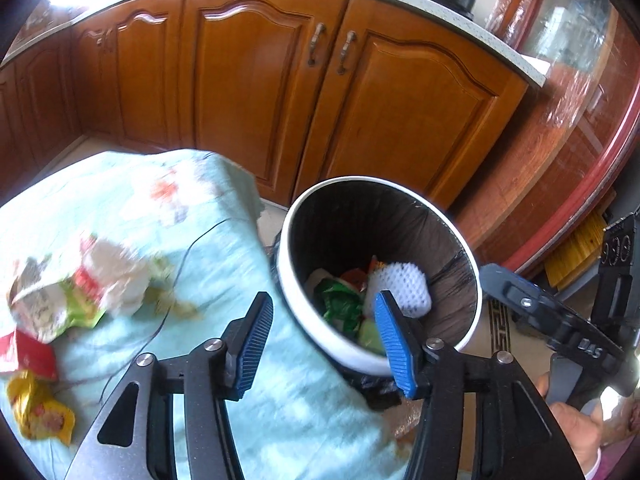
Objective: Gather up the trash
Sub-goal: 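Move both open tools back over the remaining trash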
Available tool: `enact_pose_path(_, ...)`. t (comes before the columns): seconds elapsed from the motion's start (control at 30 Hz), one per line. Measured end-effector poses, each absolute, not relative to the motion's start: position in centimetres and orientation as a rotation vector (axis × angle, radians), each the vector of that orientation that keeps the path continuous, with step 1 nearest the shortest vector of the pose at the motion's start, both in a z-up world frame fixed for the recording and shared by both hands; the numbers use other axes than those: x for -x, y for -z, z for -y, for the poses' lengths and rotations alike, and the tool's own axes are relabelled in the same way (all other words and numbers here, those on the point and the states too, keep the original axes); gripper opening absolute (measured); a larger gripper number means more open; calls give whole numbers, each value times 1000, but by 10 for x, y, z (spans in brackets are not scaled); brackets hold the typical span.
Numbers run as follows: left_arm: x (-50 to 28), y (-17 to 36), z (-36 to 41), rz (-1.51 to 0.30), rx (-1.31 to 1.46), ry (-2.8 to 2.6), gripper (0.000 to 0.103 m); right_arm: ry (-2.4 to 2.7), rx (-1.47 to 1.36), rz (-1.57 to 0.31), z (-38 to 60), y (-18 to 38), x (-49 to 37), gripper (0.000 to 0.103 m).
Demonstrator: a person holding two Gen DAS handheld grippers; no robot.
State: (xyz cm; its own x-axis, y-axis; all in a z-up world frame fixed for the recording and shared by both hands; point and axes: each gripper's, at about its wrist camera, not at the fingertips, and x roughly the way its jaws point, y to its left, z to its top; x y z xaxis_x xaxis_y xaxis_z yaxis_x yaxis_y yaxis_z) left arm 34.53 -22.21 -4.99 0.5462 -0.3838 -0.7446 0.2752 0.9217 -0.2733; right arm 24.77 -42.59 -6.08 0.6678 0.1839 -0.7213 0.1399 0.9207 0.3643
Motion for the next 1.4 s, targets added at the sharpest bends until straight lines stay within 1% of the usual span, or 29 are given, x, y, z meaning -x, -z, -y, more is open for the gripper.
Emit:
enact_pose_path(0.03, -340, 51, 217, -913, 140, 384, 57, -32, -412, -839, 422, 59, -244, 95)
enact_pose_path(0.13, -322, 54, 199, -911, 170, 363, 57, -49, -411, -835, 408, 58, -236, 97)
enact_pose_path(0.5, -255, 54, 124, -885, 258, 247, 59, -139, -413, -858, 345, 63, -212, 98)
enact_pose_path(0.7, -223, 49, 86, -872, 295, 185, 61, -187, -396, -882, 312, 68, -207, 98)
enact_pose_path(1.03, -195, 44, 38, -857, 351, 96, 62, -249, -361, -899, 273, 69, -210, 98)
enact_pose_path(1.4, -201, 48, 16, -868, 401, 65, 62, -306, -311, -910, 239, 72, -232, 98)
